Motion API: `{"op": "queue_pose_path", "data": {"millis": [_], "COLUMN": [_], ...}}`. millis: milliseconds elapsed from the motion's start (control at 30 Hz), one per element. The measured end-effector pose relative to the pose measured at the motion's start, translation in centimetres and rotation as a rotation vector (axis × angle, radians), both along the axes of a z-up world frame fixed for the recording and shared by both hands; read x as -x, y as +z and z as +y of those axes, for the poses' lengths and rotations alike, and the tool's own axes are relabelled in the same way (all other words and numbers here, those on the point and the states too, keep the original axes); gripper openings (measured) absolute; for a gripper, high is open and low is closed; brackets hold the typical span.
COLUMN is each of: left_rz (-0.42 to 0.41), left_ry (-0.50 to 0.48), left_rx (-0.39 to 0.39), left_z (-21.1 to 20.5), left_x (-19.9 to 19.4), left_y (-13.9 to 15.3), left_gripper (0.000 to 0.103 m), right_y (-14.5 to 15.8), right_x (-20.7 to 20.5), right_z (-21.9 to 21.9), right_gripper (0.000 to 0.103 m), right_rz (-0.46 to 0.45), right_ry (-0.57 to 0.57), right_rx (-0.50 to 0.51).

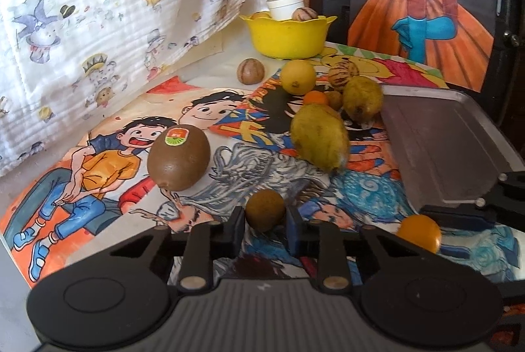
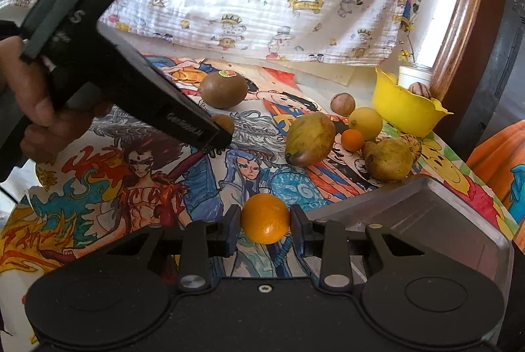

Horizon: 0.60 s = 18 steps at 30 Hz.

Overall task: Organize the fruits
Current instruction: 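Grasp the small brown fruit with the left gripper while the right grasps the tangerine, then carry the brown fruit onto the tray with the left gripper while the right places the tangerine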

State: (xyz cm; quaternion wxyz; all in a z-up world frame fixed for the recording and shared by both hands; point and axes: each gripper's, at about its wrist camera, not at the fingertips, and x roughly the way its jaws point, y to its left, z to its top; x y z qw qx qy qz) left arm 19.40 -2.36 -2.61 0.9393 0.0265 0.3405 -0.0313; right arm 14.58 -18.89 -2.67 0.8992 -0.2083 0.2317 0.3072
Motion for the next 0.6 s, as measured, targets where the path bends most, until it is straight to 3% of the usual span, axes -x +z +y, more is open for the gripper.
{"op": "queue_pose_path", "data": {"millis": [267, 600], "left_rz": [-0.004, -0.064], "left_ry": [-0.016, -0.091], "left_rx": [0.022, 0.036], "left_z": [-1.0, -4.7], "left_x": [1.9, 2.9], "left_y": [1.9, 7.2], "left_gripper": [0.029, 0.029], "right_y": [1.7, 6.1], "right_x": [2.0, 2.2], "right_z": [-2.0, -8.3], "right_gripper": [0.034, 0.034], "right_rz": [-0.031, -0.064], "right_ry": [-0.035, -0.155], "right_rx": [-0.079, -0.133]}}
